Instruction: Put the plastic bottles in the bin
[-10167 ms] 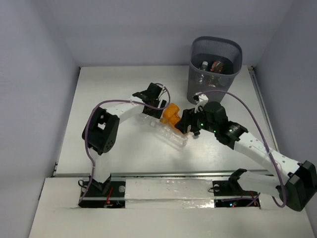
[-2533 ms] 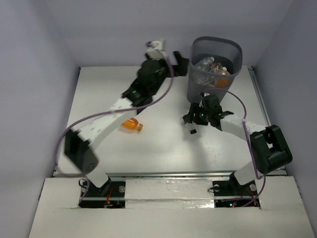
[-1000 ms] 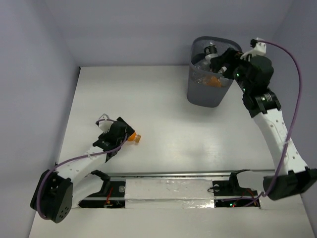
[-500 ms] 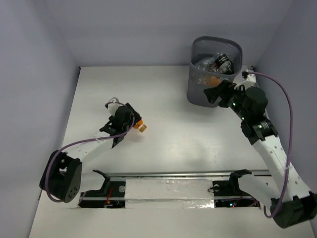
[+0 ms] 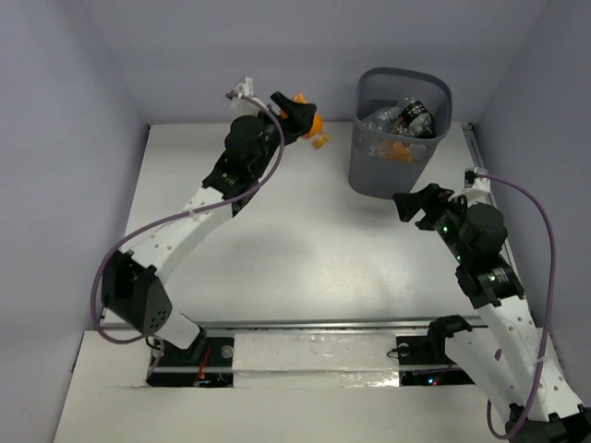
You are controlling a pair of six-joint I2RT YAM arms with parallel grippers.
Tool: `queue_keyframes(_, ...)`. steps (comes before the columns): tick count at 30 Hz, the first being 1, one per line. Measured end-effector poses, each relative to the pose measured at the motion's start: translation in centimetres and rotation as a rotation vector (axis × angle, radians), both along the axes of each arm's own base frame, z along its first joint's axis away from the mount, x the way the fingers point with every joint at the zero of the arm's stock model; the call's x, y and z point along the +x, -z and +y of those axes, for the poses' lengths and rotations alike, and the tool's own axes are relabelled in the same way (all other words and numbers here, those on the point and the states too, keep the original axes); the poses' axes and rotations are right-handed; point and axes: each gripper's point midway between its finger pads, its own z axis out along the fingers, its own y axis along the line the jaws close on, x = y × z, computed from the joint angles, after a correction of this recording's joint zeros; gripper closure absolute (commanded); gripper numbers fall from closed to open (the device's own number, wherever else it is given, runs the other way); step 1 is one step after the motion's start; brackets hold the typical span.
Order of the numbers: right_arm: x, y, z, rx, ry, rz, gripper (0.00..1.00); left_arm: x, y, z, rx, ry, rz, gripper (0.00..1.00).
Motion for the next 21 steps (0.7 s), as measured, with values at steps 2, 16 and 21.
queue_keyframes(2, 0.0, 2.9, 0.1, -0.015, -0.004, 0.075, 0.18, 1.2, -2.7, -2.1, -0.017, 0.036, -0.058, 0.58)
queue_keyframes(16, -0.4, 4.5, 1.5, 0.013, -0.075, 0.117, 0.18, 11.0, -5.3, -17.1, -0.054, 0.245, -0.223, 0.01)
queue_keyframes(21, -0.5, 4.6, 1.7, 0.009, -0.091, 0.122, 0.17, 11.5, -1.9, -18.6, -0.019, 0.267, -0.166, 0.01)
